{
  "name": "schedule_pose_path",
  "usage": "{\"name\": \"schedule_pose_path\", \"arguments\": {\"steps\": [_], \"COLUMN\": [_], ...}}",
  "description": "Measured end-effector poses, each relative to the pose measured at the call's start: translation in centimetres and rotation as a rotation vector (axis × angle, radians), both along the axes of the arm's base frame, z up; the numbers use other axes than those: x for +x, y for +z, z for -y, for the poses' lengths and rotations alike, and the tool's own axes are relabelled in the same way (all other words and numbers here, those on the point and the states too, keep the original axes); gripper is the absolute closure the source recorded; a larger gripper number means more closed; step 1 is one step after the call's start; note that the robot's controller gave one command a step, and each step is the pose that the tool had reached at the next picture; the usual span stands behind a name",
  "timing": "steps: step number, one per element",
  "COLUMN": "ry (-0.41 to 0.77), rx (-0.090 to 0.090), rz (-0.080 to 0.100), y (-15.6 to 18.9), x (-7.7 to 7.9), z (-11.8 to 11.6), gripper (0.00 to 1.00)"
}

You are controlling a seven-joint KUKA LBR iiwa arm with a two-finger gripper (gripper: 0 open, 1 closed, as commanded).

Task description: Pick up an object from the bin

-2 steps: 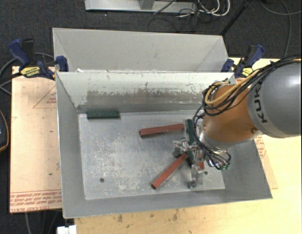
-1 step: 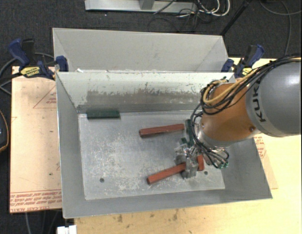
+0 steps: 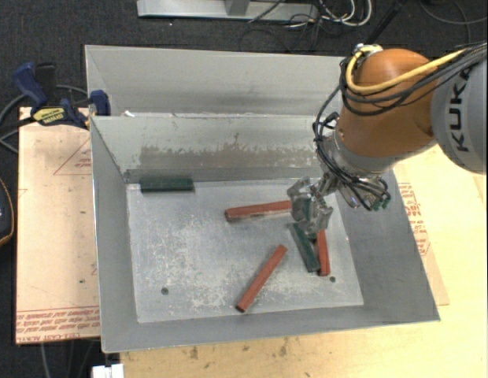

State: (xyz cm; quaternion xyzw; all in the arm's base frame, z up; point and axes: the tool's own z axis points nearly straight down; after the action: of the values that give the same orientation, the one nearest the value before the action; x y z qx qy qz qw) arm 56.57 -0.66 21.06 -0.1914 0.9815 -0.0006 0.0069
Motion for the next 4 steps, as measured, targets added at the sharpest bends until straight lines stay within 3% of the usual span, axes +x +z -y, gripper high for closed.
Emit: {"name": "schedule_pose_path", "arguments": {"steps": [1, 2, 3, 4], "ry": [-0.002, -0.007, 0.199, 0.200], "rx": [0.000, 0.002, -0.002, -0.001], "rz": [-0.011, -0.019, -0.018, -0.011], "y": [-0.5, -10.6, -14.2, -14.0], "x": [-0.2, 1.7, -4.1, -3.8], "z": [0.1, -5.7, -1.8, -1.9], "gripper": [0.00, 0.00, 0.00, 1.00]}}
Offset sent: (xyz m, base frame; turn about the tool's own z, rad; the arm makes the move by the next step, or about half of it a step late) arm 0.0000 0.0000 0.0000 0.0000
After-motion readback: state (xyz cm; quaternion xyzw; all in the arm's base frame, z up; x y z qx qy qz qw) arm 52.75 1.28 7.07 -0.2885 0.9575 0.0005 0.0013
